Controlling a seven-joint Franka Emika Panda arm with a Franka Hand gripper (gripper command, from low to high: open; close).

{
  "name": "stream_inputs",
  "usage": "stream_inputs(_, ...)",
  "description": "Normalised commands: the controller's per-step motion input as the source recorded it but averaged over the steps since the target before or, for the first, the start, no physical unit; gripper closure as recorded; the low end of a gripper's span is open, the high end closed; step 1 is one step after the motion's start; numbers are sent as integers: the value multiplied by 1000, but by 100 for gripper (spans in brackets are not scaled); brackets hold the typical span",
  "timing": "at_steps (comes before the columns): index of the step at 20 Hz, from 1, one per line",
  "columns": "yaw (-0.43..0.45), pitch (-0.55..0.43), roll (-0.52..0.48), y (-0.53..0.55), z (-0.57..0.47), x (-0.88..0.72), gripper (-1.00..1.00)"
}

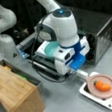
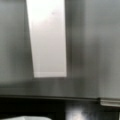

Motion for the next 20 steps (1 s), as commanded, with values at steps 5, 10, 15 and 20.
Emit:
stream_inputs(5,190,213,-12,0,125,291,-100)
stream_inputs(10,57,229,41,4,42,440,-100)
stream_inputs(15,29,161,27,-38,88,486,-100)
stream_inputs(20,59,173,-6,-87,120,465,-100)
